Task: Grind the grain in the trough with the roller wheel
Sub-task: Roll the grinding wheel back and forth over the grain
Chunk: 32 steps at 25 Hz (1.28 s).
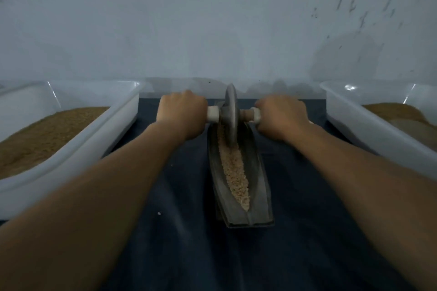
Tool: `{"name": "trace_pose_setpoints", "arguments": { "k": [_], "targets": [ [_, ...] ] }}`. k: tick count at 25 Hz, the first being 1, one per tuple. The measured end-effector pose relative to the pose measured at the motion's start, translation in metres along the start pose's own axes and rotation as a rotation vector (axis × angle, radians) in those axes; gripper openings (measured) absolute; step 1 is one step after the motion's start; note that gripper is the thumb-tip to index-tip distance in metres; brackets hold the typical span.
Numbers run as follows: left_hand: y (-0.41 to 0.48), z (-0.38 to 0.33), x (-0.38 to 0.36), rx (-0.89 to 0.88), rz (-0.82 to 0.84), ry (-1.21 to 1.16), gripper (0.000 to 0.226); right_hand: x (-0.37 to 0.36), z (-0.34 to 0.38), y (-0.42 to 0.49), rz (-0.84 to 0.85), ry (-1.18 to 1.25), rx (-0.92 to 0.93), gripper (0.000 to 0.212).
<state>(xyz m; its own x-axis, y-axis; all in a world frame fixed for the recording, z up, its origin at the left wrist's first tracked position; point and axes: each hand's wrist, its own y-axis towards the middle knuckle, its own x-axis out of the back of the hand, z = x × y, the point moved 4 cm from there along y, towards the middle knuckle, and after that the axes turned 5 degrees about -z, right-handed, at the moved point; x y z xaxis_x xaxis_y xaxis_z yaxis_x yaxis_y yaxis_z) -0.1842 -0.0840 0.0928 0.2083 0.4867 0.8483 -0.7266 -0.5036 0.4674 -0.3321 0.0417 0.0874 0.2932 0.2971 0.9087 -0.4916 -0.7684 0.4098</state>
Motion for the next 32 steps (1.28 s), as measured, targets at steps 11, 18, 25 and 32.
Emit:
{"name": "trace_pose_setpoints", "arguments": {
  "k": [11, 18, 25, 32],
  "targets": [
    [-0.046, 0.005, -0.002, -0.033, -0.168, -0.008, 0.013, 0.010, 0.000, -0.045, -0.249, -0.129, 0.105, 0.018],
    [-0.067, 0.003, 0.008, -0.127, -0.230, 0.002, 0.024, 0.011, -0.009, -0.067, -0.321, -0.077, 0.185, 0.019],
    [-0.053, 0.000, 0.007, -0.056, -0.184, 0.073, 0.018, 0.001, -0.006, -0.056, -0.253, -0.089, 0.054, 0.018],
    [-0.071, 0.007, 0.006, -0.077, -0.210, -0.038, 0.023, 0.015, -0.007, -0.066, -0.284, -0.115, 0.214, 0.028]
  ]
}}
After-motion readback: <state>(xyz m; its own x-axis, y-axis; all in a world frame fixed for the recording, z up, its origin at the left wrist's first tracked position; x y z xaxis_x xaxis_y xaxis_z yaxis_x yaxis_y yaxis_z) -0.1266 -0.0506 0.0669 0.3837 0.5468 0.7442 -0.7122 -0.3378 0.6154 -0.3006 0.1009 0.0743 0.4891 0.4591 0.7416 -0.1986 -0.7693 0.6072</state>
